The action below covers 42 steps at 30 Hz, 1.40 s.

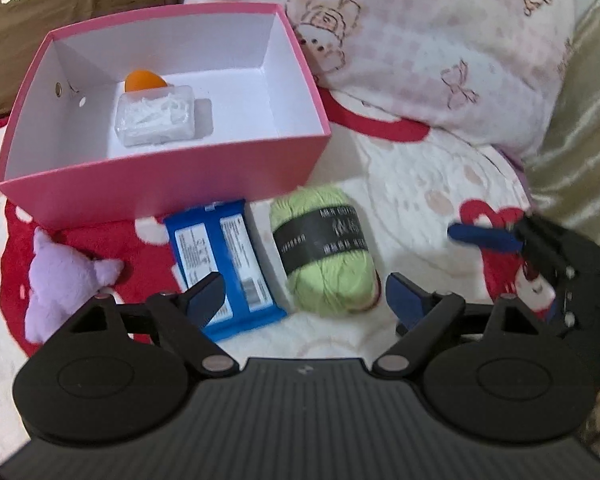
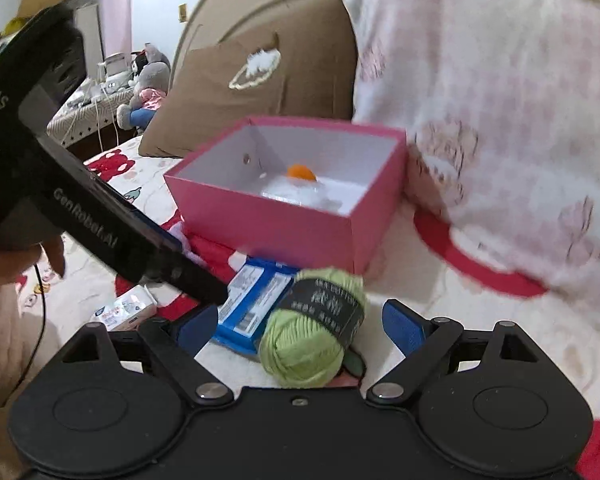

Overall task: Organize objects
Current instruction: 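Move the left tool to the green yarn ball and close on it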

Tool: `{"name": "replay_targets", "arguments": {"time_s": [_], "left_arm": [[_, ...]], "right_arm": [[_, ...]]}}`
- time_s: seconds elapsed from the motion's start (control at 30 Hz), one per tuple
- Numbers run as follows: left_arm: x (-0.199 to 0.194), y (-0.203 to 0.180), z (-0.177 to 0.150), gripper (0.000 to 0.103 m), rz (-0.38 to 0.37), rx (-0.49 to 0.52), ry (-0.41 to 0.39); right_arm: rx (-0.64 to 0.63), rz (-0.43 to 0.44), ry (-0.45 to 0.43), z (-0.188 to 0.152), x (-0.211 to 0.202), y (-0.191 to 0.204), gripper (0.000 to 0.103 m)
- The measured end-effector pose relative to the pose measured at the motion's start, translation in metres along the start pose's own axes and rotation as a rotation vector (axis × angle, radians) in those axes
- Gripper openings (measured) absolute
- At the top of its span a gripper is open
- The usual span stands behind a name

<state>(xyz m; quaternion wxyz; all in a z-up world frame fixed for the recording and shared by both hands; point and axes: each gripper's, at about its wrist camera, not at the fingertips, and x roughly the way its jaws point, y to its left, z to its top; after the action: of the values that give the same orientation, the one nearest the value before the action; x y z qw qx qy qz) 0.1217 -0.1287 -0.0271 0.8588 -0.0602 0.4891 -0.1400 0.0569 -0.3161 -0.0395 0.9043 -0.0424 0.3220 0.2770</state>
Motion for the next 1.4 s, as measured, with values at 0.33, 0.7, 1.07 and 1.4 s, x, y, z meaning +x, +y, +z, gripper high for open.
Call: {"name": "replay_targets", "arguments": {"time_s": [0.33,0.7,1.07,1.4], "left_arm": [[0.027,-0.004,-0.006,0.086,0.024,0.044,-0.095],[0.06,0.008,-0.017,0.081,-0.072,-0.026,-0.074],[0.074,0.014,-0.016,0.08,-0.152,-0.095,-0.109],[0.093,0.028,-0.026,0.059,-0.232,-0.168,-0.068]], "right_arm": [[-0.066,-0.003,0.128,-0.007,0.033,0.017,0.092],[-0.014,-0.06,0.137,-0.012,0.061,0.023,0.091],[0.0,-0.131,0.104,-0.016,0.074,0.022,0.09],[0.055,-0.169,0.107,-0.025,0.082,0.017,0.072]]}}
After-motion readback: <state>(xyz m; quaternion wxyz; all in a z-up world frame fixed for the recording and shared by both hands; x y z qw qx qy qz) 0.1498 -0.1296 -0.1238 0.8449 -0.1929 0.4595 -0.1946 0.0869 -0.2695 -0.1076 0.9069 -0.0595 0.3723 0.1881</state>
